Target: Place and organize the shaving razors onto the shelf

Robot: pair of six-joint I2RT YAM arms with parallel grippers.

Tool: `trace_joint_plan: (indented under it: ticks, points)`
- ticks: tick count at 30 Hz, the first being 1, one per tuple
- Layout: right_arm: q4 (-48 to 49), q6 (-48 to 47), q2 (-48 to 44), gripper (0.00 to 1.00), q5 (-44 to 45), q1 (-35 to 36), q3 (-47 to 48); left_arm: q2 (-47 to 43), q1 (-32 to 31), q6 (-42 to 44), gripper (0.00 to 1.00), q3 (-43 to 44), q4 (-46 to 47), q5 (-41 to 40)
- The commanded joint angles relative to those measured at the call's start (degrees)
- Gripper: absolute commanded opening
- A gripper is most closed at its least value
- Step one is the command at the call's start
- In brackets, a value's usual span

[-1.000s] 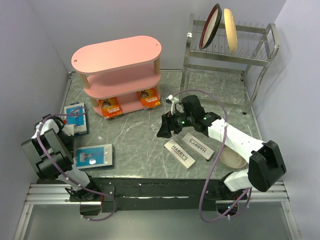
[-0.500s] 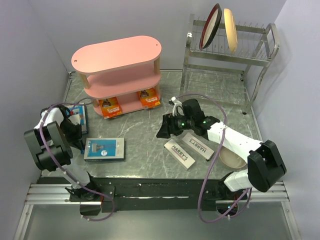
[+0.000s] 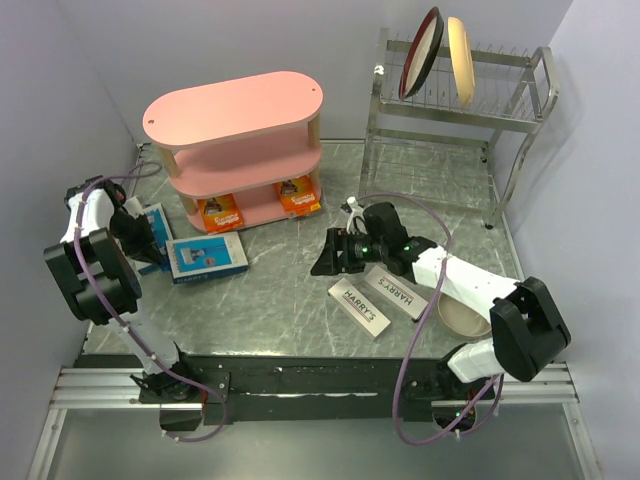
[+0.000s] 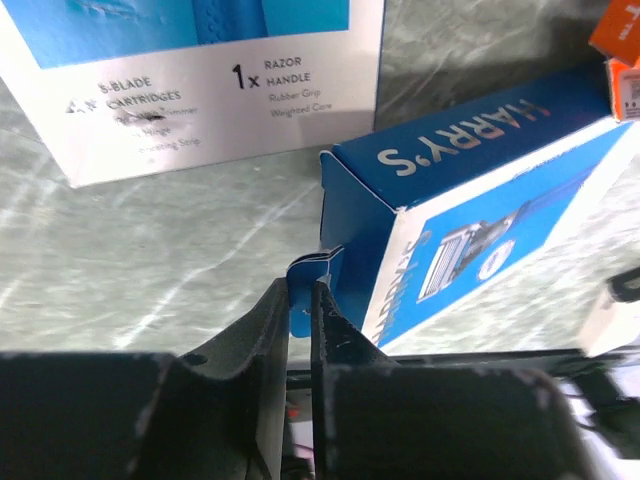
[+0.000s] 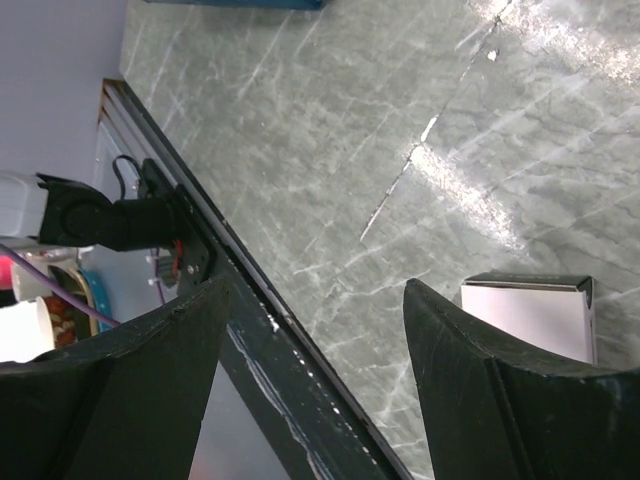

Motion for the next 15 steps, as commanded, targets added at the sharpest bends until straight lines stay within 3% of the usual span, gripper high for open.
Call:
trace_joint_plan:
  ticks: [1,4,6,8,12,14,15]
  points:
    - [1.96,3.40,-0.07,0.77,-0.40,0.28,3.72,-4.22,-0.12,-9.83,0.01,-1.55,0.63,4.93]
    - [1.70,7.61,-0.25,0.77,-0.14,0.37,3.54,-8.08,0.06,-12.82,0.01,-9.53,0.89,17.19]
    - [1.70,11.03,0.19,0.77,-0.31,0.80,3.98,-15.19,0.32,-14.75,0.01,-20.77,4.73,20.84]
    - [1.09,14.11,1.68,0.77,1.34,2.47,4.77,-24.47,1.80,-22.99,0.01,-30.94,8.61,25.67]
    - [1.78,23.15,5.98,0.78,3.64,6.08,5.74,-27.96,-4.15,-34.68,0.01,-38.46,13.63,31.39]
    - [2.40,24.93,9.32,0.79,3.38,7.31,7.32,-29.71,-6.78,-37.16,0.02,-40.14,14.26,29.66]
    - [1.88,26.85,10.55,0.79,3.90,7.49,8.02,-30.33,-7.49,-39.00,0.13,-41.01,14.52,30.17]
